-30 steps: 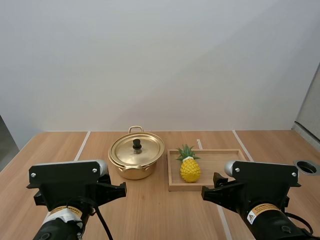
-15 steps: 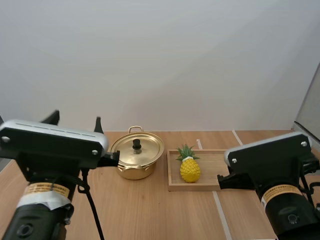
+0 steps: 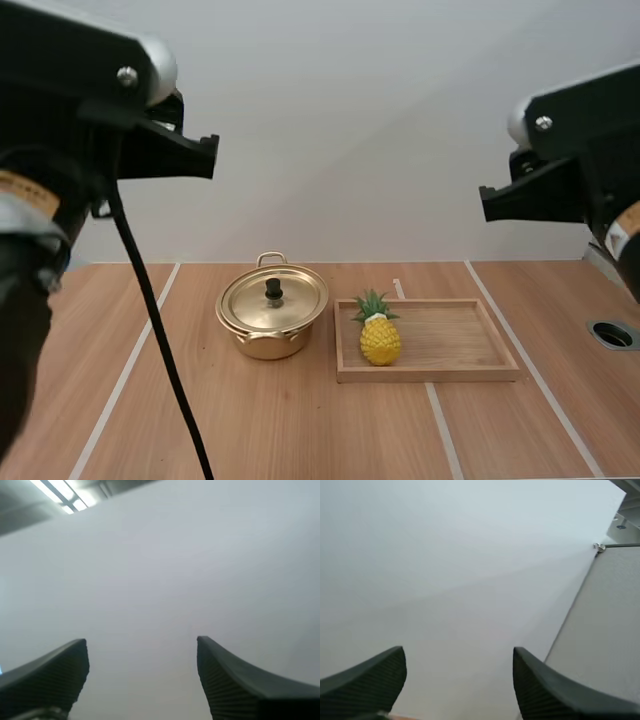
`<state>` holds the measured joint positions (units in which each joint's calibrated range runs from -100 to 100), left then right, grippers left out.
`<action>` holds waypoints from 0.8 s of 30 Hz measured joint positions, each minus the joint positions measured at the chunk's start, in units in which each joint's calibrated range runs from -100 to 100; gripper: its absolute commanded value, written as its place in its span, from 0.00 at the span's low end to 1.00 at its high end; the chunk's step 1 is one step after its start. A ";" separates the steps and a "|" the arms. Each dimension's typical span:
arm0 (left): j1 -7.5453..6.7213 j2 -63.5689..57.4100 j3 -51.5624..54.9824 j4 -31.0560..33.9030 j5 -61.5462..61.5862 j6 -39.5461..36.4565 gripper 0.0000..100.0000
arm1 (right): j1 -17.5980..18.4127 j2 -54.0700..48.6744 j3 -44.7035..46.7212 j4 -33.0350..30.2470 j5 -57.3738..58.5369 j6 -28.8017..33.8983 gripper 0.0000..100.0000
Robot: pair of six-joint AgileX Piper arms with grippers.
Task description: Open the pot, put the pineapple inside, and close it
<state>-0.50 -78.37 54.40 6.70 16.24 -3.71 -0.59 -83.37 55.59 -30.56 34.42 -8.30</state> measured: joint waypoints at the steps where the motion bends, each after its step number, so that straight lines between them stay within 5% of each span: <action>1: 0.00 3.33 -2.18 -1.69 3.98 2.14 1.00 | 0.00 2.59 -2.09 3.38 3.40 -2.81 1.00; 6: -0.08 18.22 -11.84 -15.65 30.53 17.01 1.00 | 0.00 14.31 -10.06 19.15 26.89 -14.65 1.00; 11: -0.08 31.09 -18.22 -29.11 56.90 31.55 1.00 | 0.00 22.23 -12.23 29.07 40.06 -19.72 1.00; 18: -0.08 46.71 -24.96 -30.34 77.97 35.59 1.00 | 0.00 25.57 -12.63 34.13 42.61 -21.58 1.00; 24: -0.08 57.72 -27.41 -29.90 83.04 36.50 1.00 | 0.00 25.72 -12.63 34.63 42.59 -21.65 1.00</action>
<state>-0.58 -20.65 26.99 -23.21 99.28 32.79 -0.59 -57.65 42.96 4.07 77.01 -29.96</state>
